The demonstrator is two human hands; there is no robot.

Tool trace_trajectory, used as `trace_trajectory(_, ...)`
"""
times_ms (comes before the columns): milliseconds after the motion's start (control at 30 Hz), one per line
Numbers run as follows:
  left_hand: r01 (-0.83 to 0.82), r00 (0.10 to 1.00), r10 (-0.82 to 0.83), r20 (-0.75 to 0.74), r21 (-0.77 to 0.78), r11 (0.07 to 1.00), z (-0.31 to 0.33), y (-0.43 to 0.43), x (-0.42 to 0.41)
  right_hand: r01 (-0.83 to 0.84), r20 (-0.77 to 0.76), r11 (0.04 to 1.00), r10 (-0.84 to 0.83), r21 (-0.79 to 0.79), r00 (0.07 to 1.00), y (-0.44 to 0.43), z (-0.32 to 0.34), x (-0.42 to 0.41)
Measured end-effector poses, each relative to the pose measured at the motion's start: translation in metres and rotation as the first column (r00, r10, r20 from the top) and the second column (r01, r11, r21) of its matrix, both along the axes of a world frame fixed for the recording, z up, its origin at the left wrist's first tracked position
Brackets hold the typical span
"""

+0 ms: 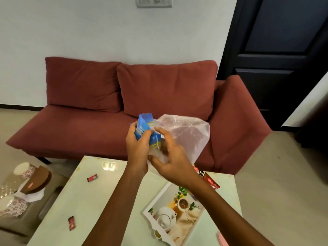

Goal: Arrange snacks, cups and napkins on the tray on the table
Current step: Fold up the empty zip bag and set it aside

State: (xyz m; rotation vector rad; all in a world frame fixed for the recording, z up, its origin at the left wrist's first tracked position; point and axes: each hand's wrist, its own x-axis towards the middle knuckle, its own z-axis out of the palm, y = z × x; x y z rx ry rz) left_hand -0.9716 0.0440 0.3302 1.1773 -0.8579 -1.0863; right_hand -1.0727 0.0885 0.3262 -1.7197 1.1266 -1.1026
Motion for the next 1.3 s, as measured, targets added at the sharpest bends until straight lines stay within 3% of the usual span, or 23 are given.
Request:
trace_trajectory(67,-0.119,0.993,0.119,-0.022,-0.041,0.992,0.015,-0.01,0.007,0.201,-0.13,0.935,-0.247,-0.294,0.96,0.008,0.008,-0.012)
trace_trajectory(133,-0.191,0.979,0.185,-0.09,-0.066,0.979,0.03,-0.02,0.017,0.345,-0.119,0.8,-0.454,-0.491,0.883,0.011,0.013,-0.025)
trace_trajectory(200,-0.199,0.973,0.185,-0.134,-0.093,0.976,0.043,-0.025,0.02,0.371,-0.086,0.814,-0.451,-0.448,0.888,0.007,0.018,-0.034)
trace_trajectory(300,-0.065,0.989,0.047,-0.141,-0.129,0.99,0.058,-0.018,0.001,0.231,0.011,0.92,-0.239,-0.316,0.971,-0.006,0.033,-0.028)
trace_trajectory(467,0.278,0.936,-0.304,-0.175,-0.159,0.947,0.066,-0.006,-0.013,0.148,0.054,0.907,-0.138,-0.394,0.989,-0.024,0.057,-0.025)
trace_trajectory(633,0.459,0.885,-0.466,-0.03,-0.126,0.88,0.068,0.001,-0.003,0.214,0.083,0.869,-0.198,-0.446,0.977,-0.021,0.063,-0.016)
trace_trajectory(700,0.51,0.838,-0.532,-0.118,-0.174,0.842,0.072,0.001,0.005,0.298,0.132,0.839,-0.267,-0.455,0.955,-0.021,0.062,-0.008)
trace_trajectory(800,0.536,0.754,-0.59,-0.289,-0.248,0.807,0.079,0.002,0.014,0.363,0.248,0.871,-0.292,-0.329,0.924,-0.028,0.064,-0.007)
trace_trajectory(1100,0.313,0.938,-0.321,-0.133,-0.077,0.947,0.076,-0.001,0.024,0.156,0.011,0.944,-0.16,-0.289,0.987,-0.017,0.068,0.009)
trace_trajectory(1200,0.227,0.96,-0.238,-0.144,-0.091,0.97,0.073,0.0,0.029,0.207,-0.138,0.893,-0.282,-0.401,0.95,-0.005,0.063,0.013)
trace_trajectory(1300,0.157,0.973,-0.168,-0.159,-0.075,0.985,0.071,-0.002,0.034,0.309,-0.106,0.787,-0.425,-0.534,0.899,0.009,0.052,0.013)
